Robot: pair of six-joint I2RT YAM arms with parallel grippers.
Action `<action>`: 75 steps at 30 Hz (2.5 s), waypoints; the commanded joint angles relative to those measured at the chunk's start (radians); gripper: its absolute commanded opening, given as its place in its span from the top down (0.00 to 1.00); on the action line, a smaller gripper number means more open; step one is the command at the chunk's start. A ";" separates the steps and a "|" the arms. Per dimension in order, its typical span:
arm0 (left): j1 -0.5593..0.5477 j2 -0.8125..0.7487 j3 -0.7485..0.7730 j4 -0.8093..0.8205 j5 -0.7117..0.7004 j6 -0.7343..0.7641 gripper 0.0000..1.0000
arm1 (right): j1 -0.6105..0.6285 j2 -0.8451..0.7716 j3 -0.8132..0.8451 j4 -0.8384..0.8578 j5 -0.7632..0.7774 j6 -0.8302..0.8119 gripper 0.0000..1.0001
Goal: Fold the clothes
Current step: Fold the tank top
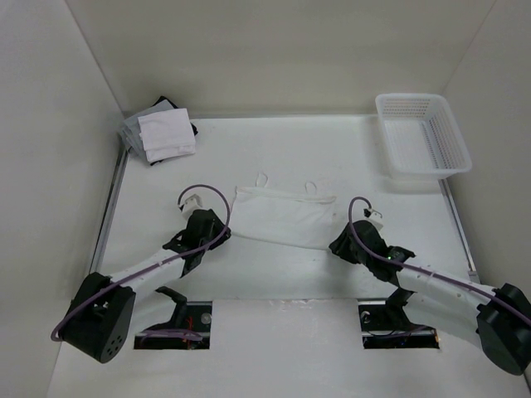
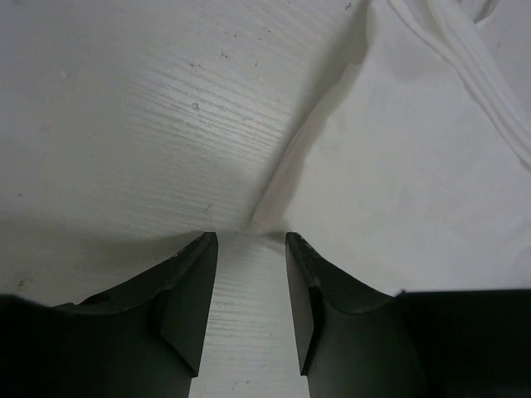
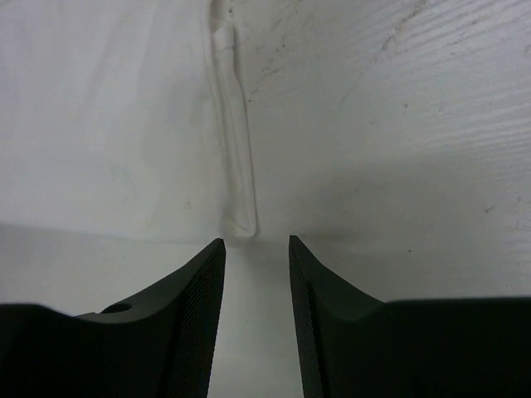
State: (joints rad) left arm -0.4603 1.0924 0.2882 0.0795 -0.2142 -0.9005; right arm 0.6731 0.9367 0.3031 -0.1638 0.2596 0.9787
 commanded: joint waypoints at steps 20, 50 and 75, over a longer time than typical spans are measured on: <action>0.010 0.095 0.014 0.095 0.024 -0.020 0.88 | 0.018 0.033 0.039 0.081 -0.028 0.020 0.60; 0.053 -0.084 -0.017 0.088 0.064 -0.015 0.96 | 0.035 0.095 0.068 0.118 0.079 0.003 0.99; -0.099 -0.658 0.318 -0.480 -0.111 0.058 0.97 | 0.385 -0.323 0.438 -0.447 0.206 -0.066 0.97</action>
State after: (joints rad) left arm -0.5652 0.3733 0.6666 -0.3965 -0.3172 -0.8291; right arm 1.1473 0.5568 0.8013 -0.6632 0.5213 0.9489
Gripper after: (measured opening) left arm 0.032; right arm 0.034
